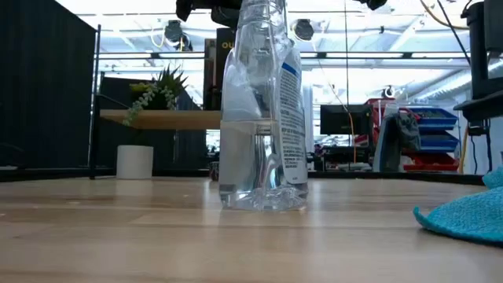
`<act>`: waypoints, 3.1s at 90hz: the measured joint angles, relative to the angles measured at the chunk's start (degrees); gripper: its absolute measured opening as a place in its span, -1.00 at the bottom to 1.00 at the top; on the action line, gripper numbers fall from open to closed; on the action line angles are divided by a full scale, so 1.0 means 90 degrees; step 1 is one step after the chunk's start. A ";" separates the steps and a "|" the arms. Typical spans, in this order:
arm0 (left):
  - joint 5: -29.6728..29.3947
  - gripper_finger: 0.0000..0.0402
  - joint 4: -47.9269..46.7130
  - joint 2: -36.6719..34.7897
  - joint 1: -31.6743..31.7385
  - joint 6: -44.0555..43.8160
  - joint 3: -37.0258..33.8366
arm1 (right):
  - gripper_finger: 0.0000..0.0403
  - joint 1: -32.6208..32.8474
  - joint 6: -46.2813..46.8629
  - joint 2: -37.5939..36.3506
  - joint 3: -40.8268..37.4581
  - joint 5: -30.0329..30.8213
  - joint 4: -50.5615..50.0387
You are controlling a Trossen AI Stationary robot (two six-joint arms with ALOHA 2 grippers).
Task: Apply microfiber cloth
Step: Spray the back of the black cellphone using the transparent spray bottle
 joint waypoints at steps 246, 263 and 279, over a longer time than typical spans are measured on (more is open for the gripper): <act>0.1680 -0.92 0.0347 0.0774 0.0410 0.0396 0.0005 | 0.21 -0.0255 -0.0593 0.1427 0.1162 -0.0494 -0.0009; 0.1633 -0.92 0.0359 0.0666 0.0410 0.0394 0.0004 | -0.09 -0.0284 -0.0589 0.1442 0.1157 -0.0450 -0.0123; 0.1621 -0.92 0.0358 0.0583 0.0410 0.0391 0.0002 | -0.26 -0.0277 -0.0542 0.1439 0.1159 -0.0470 -0.0048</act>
